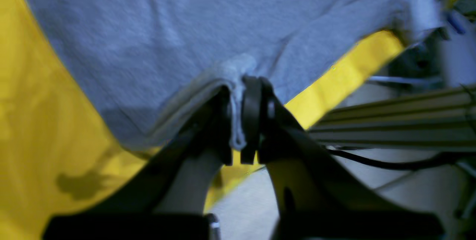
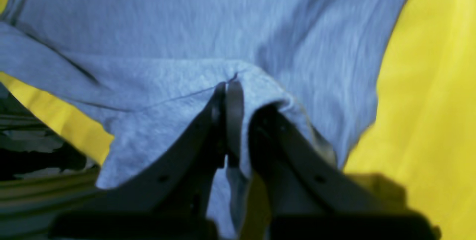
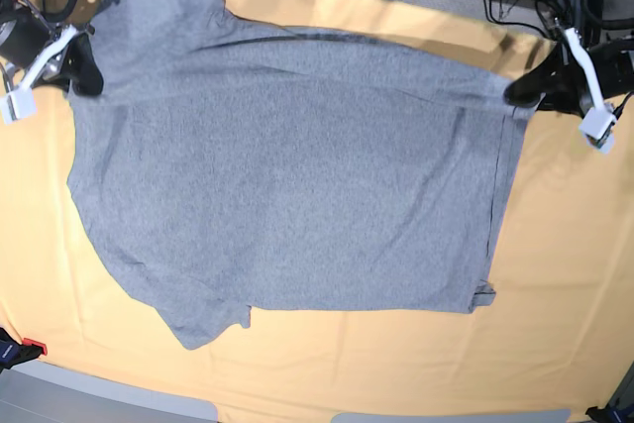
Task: Layout the t-shirt on the table in an organized manner, then fold the t-shirt properly
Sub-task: 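Lay the held shoulder edge back over the shirt body with both grippers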
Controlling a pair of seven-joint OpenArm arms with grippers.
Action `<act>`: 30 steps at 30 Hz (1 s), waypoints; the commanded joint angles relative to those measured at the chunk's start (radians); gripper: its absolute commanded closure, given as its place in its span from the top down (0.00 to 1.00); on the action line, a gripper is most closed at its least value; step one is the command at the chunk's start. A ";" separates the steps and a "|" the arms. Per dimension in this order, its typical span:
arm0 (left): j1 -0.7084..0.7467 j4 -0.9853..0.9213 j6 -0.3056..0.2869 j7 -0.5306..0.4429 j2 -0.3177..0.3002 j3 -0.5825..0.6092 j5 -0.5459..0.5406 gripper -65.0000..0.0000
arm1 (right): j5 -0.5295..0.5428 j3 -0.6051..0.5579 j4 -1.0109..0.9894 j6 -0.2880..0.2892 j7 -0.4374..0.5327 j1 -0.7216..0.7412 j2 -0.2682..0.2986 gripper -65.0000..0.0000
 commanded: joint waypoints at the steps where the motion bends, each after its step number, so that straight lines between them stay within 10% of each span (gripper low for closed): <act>1: -0.008 0.012 -0.005 -0.047 -0.019 0.001 0.004 0.00 | 0.018 0.008 0.004 0.005 0.024 0.009 0.018 0.00; 20: -0.060 0.010 -0.005 -0.384 0.017 0.117 0.381 0.00 | 0.018 -0.028 -0.159 0.005 0.025 0.133 0.018 0.00; 30: -0.099 0.010 -0.005 -0.399 0.034 0.117 0.447 0.00 | -0.035 -0.033 -0.159 0.005 0.048 0.163 0.018 0.00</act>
